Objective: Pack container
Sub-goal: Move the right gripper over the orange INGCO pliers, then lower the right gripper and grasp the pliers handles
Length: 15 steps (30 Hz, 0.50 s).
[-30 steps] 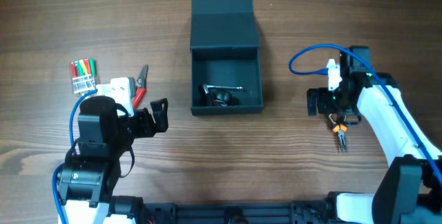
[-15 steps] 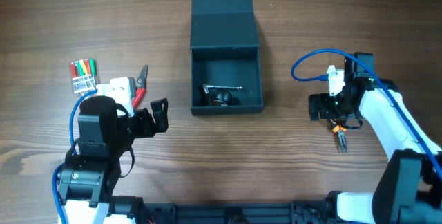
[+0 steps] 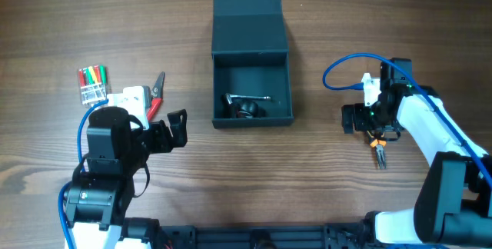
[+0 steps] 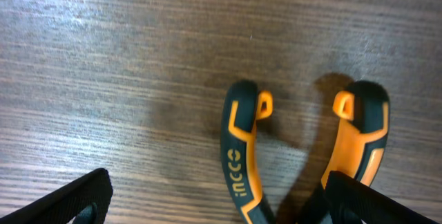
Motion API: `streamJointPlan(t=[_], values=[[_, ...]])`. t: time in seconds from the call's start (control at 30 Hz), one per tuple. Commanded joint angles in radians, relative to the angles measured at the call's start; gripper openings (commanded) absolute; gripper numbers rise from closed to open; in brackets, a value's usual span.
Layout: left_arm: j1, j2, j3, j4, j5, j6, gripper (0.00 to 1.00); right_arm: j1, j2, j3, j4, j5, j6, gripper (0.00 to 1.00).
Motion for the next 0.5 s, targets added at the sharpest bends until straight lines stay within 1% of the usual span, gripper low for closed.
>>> streamJointPlan(t=[0.0,0.2,0.27,0.47], values=[[0.005,-0.003,0.023,0.0,-0.002,-0.009,1.0,-0.004,0.015,-0.01,0.016,0.013,-0.018,0.99],[0.005,-0.003,0.023,0.0,-0.002,-0.009,1.0,-0.003,0.015,-0.01,0.028,0.009,-0.019,0.98],[0.005,-0.003,0.023,0.0,-0.002,-0.009,1.0,-0.002,0.015,-0.01,0.031,-0.018,-0.048,0.98],[0.005,-0.003,0.023,0.0,-0.002,-0.009,1.0,0.018,0.015,-0.01,0.034,-0.04,-0.071,0.98]])
